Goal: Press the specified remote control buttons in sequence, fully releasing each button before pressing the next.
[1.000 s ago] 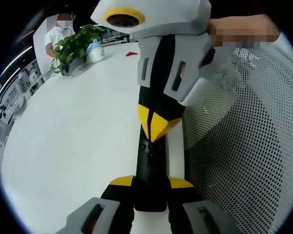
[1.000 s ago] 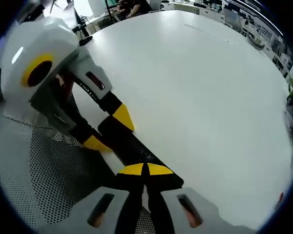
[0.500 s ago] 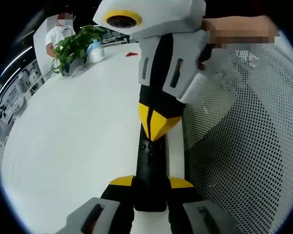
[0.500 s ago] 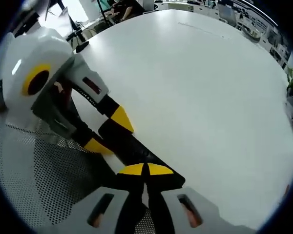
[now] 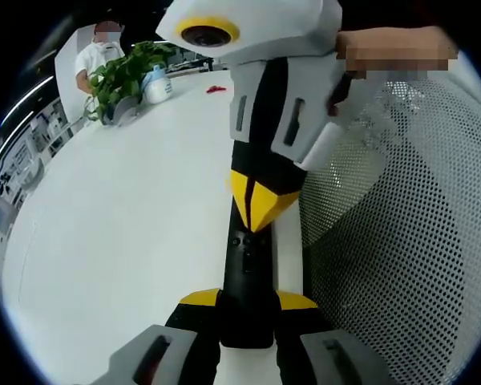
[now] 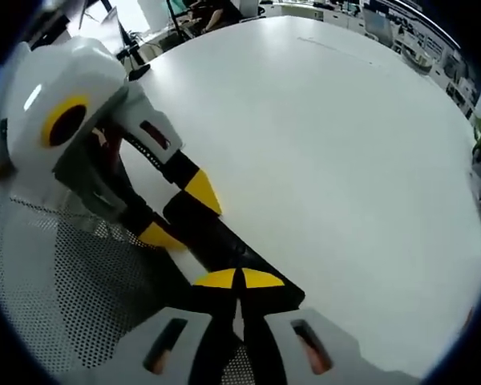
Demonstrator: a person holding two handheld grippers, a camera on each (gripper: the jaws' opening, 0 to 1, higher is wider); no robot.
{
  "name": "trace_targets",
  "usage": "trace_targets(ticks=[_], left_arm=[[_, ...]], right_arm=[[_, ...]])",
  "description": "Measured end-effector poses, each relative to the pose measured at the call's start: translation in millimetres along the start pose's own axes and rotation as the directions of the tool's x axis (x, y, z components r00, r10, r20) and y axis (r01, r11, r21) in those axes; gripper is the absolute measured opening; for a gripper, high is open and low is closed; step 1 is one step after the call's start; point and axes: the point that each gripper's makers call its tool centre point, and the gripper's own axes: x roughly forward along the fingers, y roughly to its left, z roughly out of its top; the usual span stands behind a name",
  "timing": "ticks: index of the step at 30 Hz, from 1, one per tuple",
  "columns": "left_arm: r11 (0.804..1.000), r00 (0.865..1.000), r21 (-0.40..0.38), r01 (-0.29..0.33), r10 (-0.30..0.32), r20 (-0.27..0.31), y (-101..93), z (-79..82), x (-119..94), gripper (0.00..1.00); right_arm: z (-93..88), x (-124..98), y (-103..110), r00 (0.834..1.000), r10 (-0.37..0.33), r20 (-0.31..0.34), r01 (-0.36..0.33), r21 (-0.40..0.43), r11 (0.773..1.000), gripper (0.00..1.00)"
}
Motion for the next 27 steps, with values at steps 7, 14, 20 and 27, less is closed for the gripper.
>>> trace_targets(ticks=[7, 14, 20, 27], left_arm=[[1.0, 1.0, 0.001, 0.0, 0.0, 0.003, 0.2, 0.0, 0, 0.25], [1.0, 1.0, -0.009, -0.001, 0.001, 0.009, 0.1, 0.1, 0, 0.24], [1.0, 1.0, -0.004, -0.002, 0.002, 0.008, 0.1, 0.2, 0, 0.24], [1.0, 1.0, -0.004, -0.002, 0.002, 0.01, 0.1, 0.3, 0, 0.25]], right_arm=[[0.1, -1, 0, 1.0, 0.03, 0.004, -0.03, 0.054, 0.998, 0.0], [-2.4, -2, 1, 0.999, 0.034, -0.006, -0.034, 0.042, 0.999, 0.0], [-6.3, -4, 0, 0.999, 0.021, -0.024, -0.02, 0.012, 1.0, 0.0], [-10.7, -5, 0, 0.999, 0.015, -0.045, -0.015, -0.01, 1.0, 0.0]])
